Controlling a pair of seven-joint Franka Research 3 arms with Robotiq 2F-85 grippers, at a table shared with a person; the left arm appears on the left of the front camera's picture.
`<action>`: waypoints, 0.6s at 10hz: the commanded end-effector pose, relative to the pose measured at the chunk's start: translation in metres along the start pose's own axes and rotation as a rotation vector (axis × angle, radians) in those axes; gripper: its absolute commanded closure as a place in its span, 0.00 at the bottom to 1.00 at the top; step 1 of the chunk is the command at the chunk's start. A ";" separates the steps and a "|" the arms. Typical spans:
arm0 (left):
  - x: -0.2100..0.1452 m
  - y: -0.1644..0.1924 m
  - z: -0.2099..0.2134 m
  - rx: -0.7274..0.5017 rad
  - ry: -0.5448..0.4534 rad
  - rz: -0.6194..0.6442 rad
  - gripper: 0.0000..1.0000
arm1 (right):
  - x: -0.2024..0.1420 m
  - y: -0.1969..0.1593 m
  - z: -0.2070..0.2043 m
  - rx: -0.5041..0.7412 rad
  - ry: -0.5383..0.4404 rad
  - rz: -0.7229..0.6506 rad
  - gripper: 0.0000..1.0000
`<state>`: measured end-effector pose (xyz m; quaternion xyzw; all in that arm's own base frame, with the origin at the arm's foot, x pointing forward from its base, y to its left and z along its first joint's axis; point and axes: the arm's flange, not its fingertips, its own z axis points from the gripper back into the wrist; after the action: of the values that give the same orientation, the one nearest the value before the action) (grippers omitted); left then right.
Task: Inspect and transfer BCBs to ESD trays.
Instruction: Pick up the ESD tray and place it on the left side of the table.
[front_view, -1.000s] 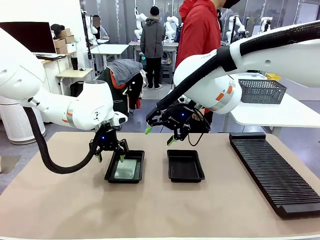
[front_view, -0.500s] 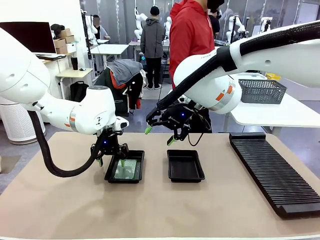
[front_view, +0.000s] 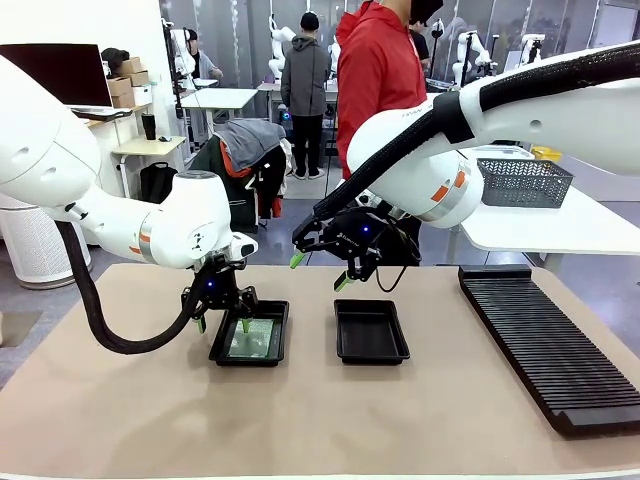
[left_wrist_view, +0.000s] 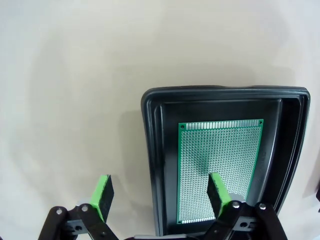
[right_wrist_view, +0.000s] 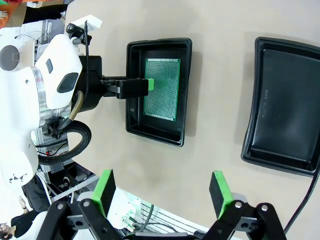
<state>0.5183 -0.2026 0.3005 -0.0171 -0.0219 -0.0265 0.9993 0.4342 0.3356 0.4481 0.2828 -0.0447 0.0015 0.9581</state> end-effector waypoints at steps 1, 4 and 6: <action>0.000 0.000 0.000 0.000 0.000 0.000 0.05 | 0.001 0.002 -0.001 -0.020 -0.004 -0.014 0.00; 0.000 0.006 0.005 0.006 -0.017 0.017 0.40 | 0.001 0.002 -0.001 -0.020 -0.004 -0.014 0.00; 0.000 0.008 0.005 0.002 -0.029 0.017 0.60 | 0.001 0.002 -0.001 -0.020 -0.004 -0.014 0.00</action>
<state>0.5208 -0.1968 0.3042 -0.0166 -0.0260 -0.0207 0.9993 0.4342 0.3356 0.4481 0.2828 -0.0447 0.0015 0.9581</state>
